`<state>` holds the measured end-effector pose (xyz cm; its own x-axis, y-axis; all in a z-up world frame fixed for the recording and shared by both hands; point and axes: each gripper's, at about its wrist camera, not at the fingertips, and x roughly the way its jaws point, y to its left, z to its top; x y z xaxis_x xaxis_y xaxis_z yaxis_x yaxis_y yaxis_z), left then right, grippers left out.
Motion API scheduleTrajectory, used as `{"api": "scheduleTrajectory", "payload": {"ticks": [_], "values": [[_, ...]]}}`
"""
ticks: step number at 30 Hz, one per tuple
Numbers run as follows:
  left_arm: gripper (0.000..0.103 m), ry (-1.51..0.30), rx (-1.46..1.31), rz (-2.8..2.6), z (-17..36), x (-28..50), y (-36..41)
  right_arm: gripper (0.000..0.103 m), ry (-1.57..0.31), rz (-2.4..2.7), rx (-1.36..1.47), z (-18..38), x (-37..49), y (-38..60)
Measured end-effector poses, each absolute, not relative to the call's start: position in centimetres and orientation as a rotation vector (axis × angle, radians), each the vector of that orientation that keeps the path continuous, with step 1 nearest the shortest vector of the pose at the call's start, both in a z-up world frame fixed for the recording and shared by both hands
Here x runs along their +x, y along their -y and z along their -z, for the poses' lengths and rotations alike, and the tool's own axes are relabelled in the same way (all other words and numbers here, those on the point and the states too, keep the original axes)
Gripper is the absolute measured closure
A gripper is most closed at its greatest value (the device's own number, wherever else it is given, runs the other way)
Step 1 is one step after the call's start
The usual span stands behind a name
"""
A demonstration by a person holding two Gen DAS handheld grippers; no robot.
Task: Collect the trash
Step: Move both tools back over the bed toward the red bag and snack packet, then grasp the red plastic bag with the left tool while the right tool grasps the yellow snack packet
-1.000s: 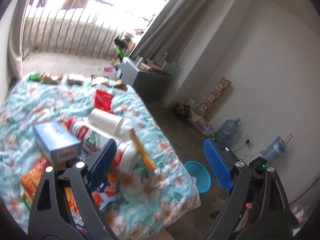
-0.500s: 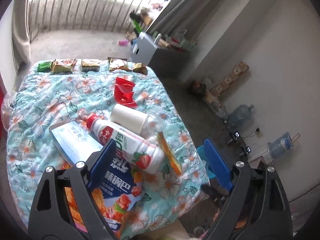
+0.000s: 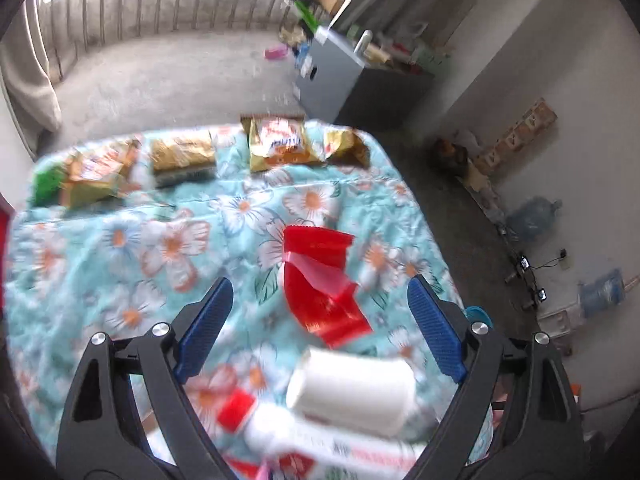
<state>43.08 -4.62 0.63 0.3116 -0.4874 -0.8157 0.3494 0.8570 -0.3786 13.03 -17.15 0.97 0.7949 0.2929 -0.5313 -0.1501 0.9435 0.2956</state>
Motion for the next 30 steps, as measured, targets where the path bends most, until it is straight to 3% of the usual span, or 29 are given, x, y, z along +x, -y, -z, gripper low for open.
{"api": "scheduleTrajectory", "payload": {"ticks": [4, 18, 25, 30], "values": [[0.039, -1.232, -0.205, 0.521, 3.3, 45.8, 5.2, 0.025, -0.622, -0.234, 0.240, -0.4, 14.0, 17.0], [0.068, -1.289, -0.190, 0.549, 7.2, 46.8, 7.1, 0.031, -0.636, -0.223, 0.205, -0.1, 15.6, 16.4], [0.092, -1.256, -0.142, 0.568, 7.0, 46.1, 7.5, 0.043, -0.668, -0.219, 0.195, 0.3, 15.9, 16.0], [0.098, -1.229, -0.135, 0.590, 6.8, 45.6, 7.5, 0.051, -0.692, -0.206, 0.180, 0.5, 16.1, 15.8]]}}
